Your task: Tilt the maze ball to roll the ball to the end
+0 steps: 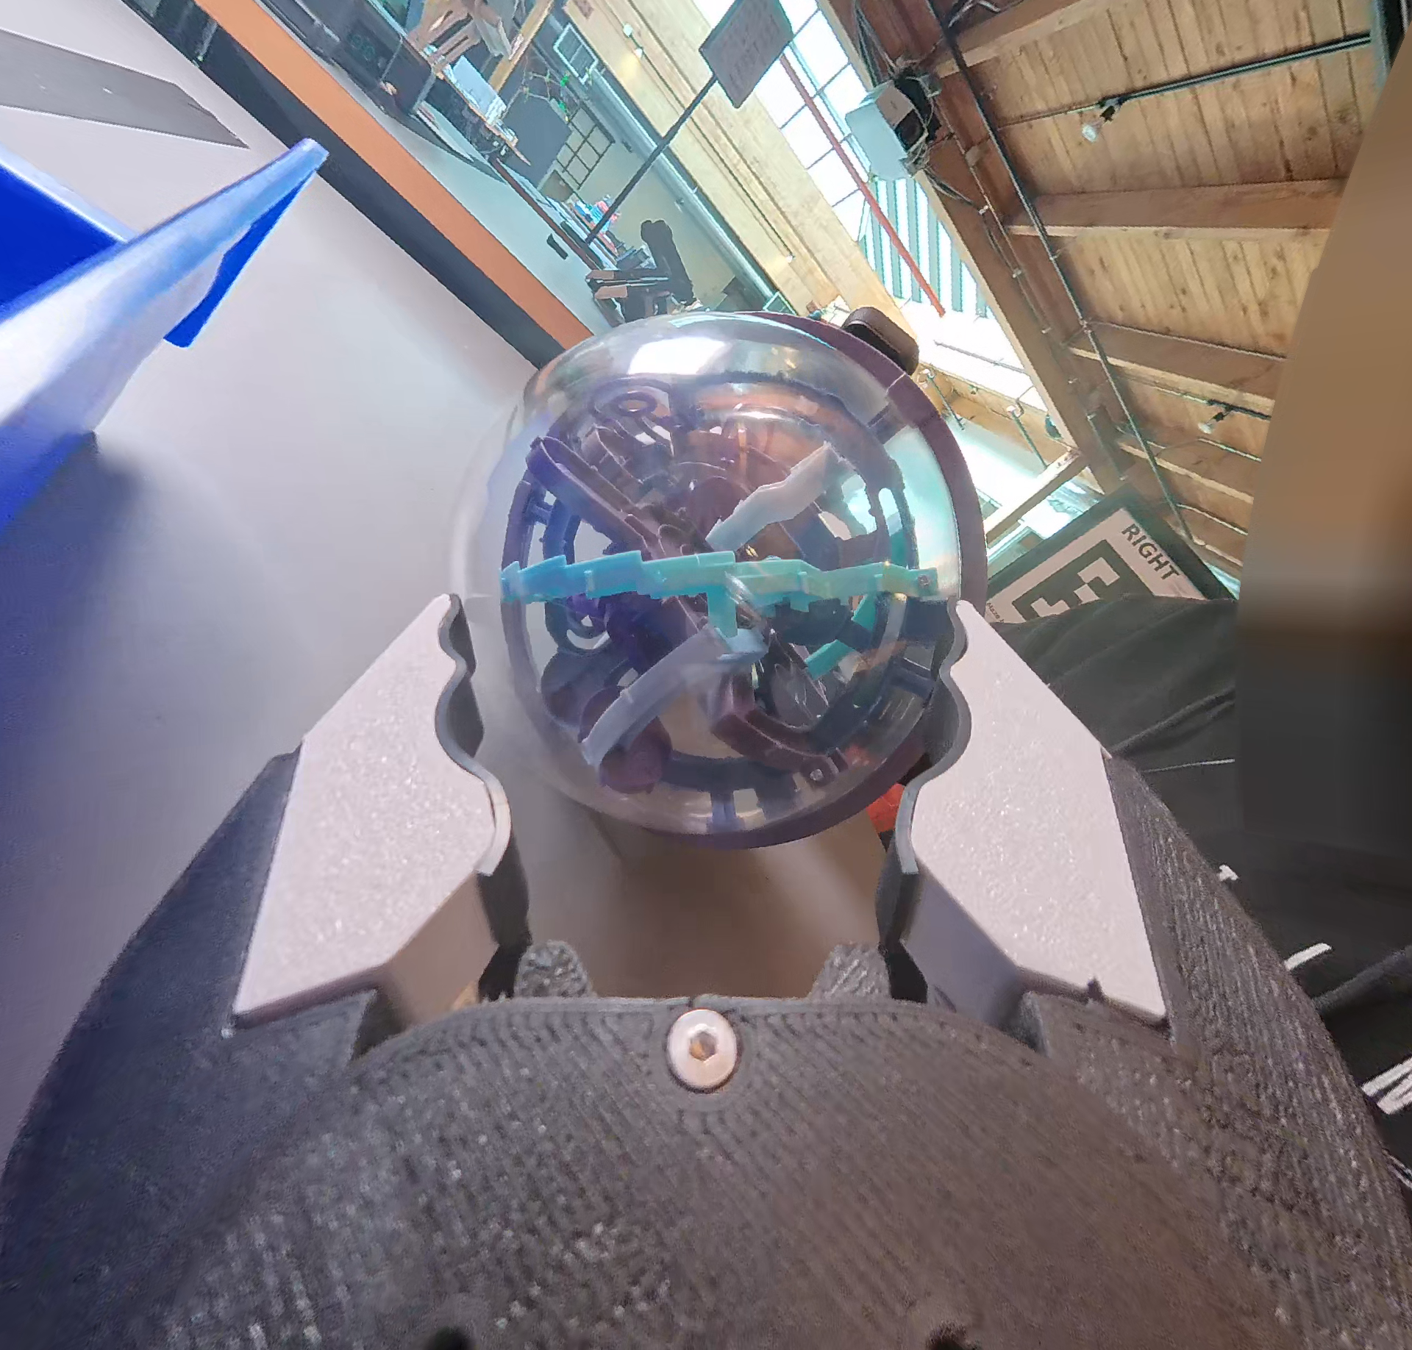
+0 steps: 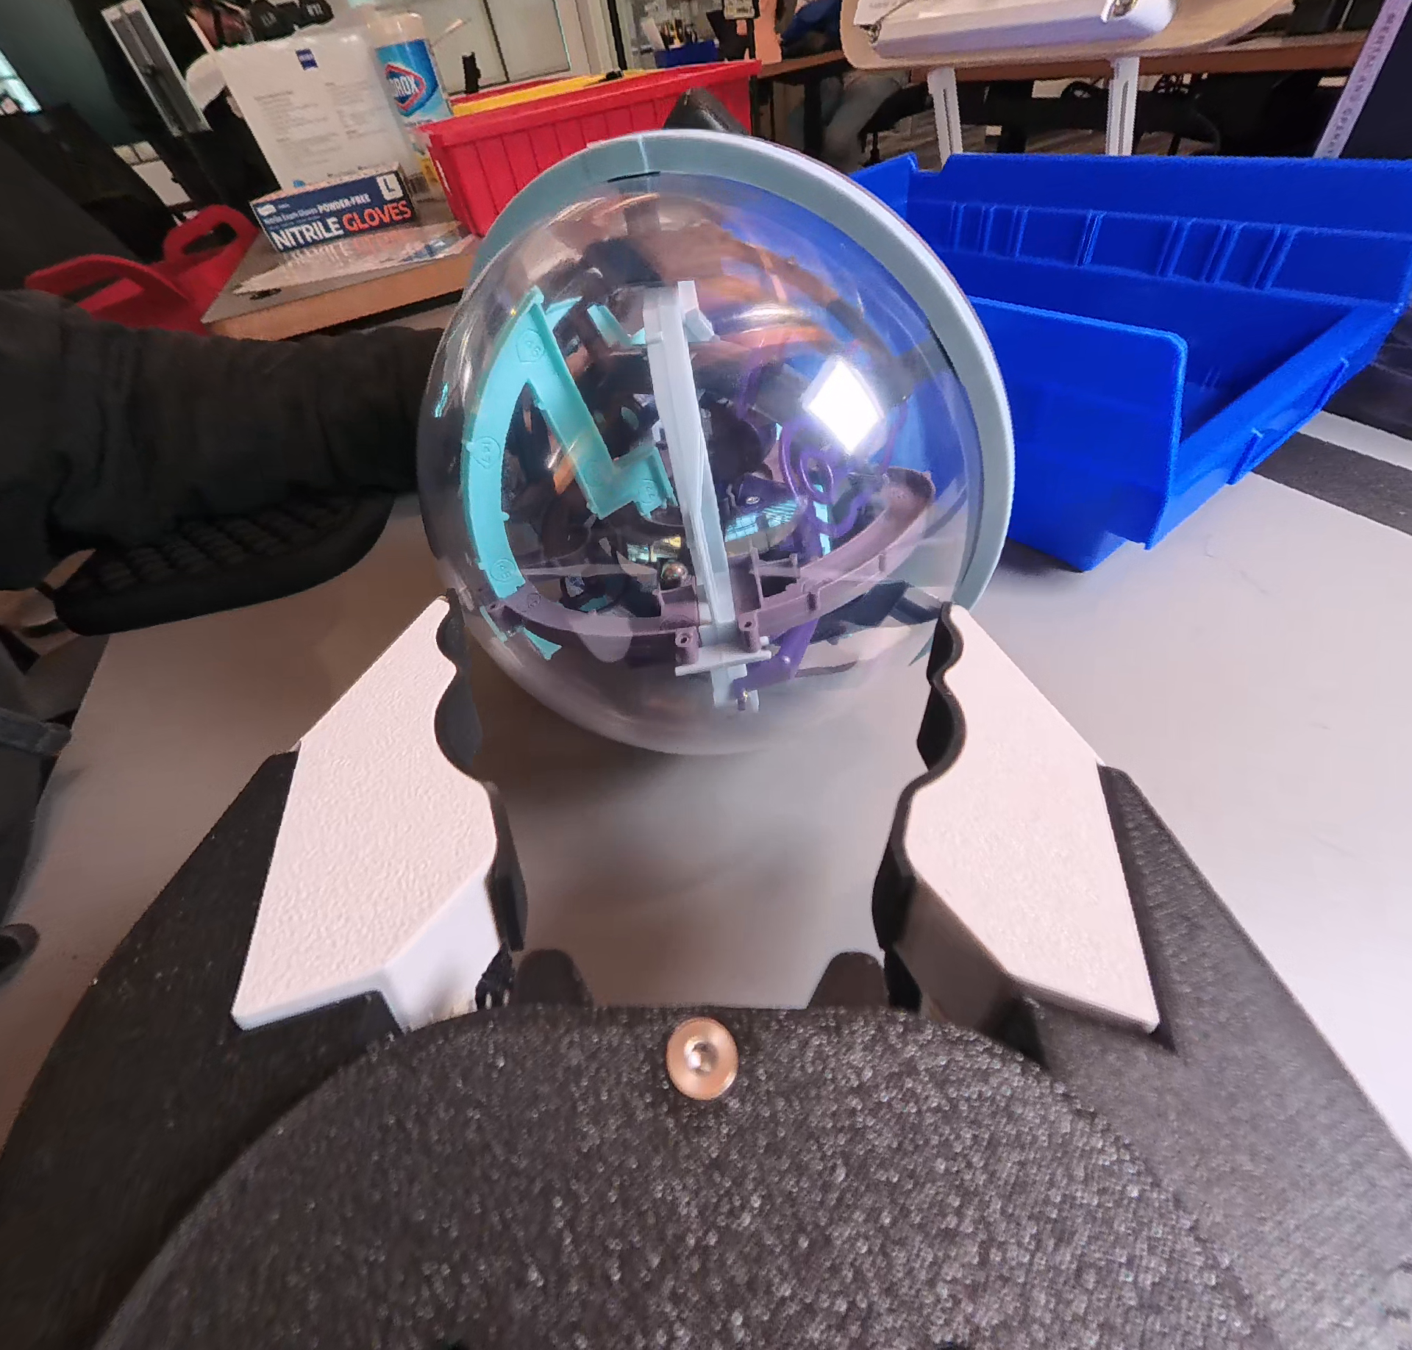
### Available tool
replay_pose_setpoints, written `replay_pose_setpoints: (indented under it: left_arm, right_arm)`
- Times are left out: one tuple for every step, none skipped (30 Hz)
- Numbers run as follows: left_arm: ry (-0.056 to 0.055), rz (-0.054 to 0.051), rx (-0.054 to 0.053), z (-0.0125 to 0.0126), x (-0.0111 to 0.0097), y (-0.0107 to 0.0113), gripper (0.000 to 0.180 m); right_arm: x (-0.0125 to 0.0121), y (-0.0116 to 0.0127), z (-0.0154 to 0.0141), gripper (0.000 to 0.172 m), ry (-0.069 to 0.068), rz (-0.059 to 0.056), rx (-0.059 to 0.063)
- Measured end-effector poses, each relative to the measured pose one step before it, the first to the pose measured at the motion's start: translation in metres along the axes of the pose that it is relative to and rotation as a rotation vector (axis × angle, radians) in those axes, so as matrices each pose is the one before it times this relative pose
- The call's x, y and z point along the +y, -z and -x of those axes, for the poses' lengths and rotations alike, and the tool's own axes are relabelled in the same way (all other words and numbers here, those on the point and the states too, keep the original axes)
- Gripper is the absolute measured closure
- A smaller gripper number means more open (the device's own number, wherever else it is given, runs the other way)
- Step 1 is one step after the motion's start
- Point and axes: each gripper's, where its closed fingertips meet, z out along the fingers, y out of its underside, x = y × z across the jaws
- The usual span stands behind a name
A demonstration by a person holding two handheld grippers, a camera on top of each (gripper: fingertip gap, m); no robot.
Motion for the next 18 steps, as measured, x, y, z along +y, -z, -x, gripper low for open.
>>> replay_pose_setpoints:
  left_arm:
    - [-0.0015,0.0017,0.0017,-0.00023,0.00031,0.00030,0.062]
    - [-0.0018,0.0008,0.0012,-0.00011,0.00017,0.00011,0.062]
    - [-0.0018,0.0000,0.0008,-0.00005,0.00006,0.00005,0.062]
    - [-0.0012,0.0001,0.0004,-0.00003,-0.00006,0.00000,0.062]
    - [-0.0016,0.0009,0.0005,-0.00006,0.00022,0.00002,0.062]
    - [-0.0015,0.0013,0.0008,-0.00007,0.00023,0.00014,0.062]
    - [-0.0004,0.0008,0.0002,0.00000,0.00011,0.00005,0.062]
    - [0.0019,-0.0008,-0.0011,0.00011,-0.00021,-0.00001,0.062]
    - [0.0034,-0.0017,-0.0023,0.00021,-0.00035,-0.00021,0.062]
    - [0.0061,-0.0015,-0.0033,0.00023,-0.00039,-0.00025,0.062]
    - [0.0103,-0.0006,-0.0048,0.00038,-0.00046,-0.00046,0.062]
    - [0.0146,0.0012,-0.0058,0.00036,-0.00048,-0.00062,0.062]
    - [0.0165,0.0014,-0.0062,0.00033,-0.00036,-0.00069,0.062]
    - [0.0180,0.0020,-0.0059,0.00031,-0.00015,-0.00063,0.062]
    - [0.0175,0.0003,-0.0058,0.00040,-0.00021,-0.00070,0.062]
    - [0.0164,-0.0015,-0.0062,0.00026,-0.00049,-0.00052,0.062]
    - [0.0130,-0.0007,-0.0047,0.00032,-0.00030,-0.00033,0.062]
    - [0.0033,-0.0001,-0.0020,0.00024,0.00011,-0.00035,0.062]
  right_arm:
    - [-0.00013,-0.00017,0.00037,0.055,0.0048,-0.0001,0.0014]
    - [0.00001,-0.00013,0.00020,0.055,0.0023,-0.0002,0.0009]
    - [-0.00007,0.00006,0.00008,0.055,0.0017,-0.0001,0.0002]
    - [-0.00016,0.00007,-0.00006,0.055,0.0012,-0.0006,0.0001]
    - [-0.00019,-0.00004,-0.00003,0.055,0.0019,-0.0016,0.0001]
    - [-0.00017,-0.00003,0.00002,0.055,0.0016,-0.0015,-0.0001]
    - [-0.00023,0.00004,0.00001,0.055,0.0002,-0.0011,0.0001]
    - [-0.00014,-0.00010,-0.00015,0.055,-0.0015,-0.0007,0.0003]
    - [-0.00009,0.00002,-0.00026,0.055,-0.0035,-0.0010,0.0001]
    - [-0.00004,0.00016,-0.00043,0.055,-0.0056,-0.0013,-0.0004]
    - [-0.00010,0.00016,-0.00045,0.055,-0.0092,-0.0013,-0.0014]
    - [-0.00003,0.00022,-0.00049,0.054,-0.0138,-0.0007,-0.0032]
    - [-0.00002,0.00039,-0.00053,0.054,-0.0171,0.0000,-0.0048]
    - [-0.00005,0.00052,-0.00039,0.054,-0.0185,0.0000,-0.0056]
    - [0.00002,0.00044,-0.00050,0.054,-0.0201,-0.0001,-0.0057]
    - [0.00010,0.00040,-0.00061,0.055,-0.0228,0.0010,-0.0061]
    - [0.00007,0.00033,-0.00046,0.055,-0.0214,0.0008,-0.0058]
    - [-0.00011,0.00039,-0.00056,0.055,-0.0198,0.0002,-0.0048]
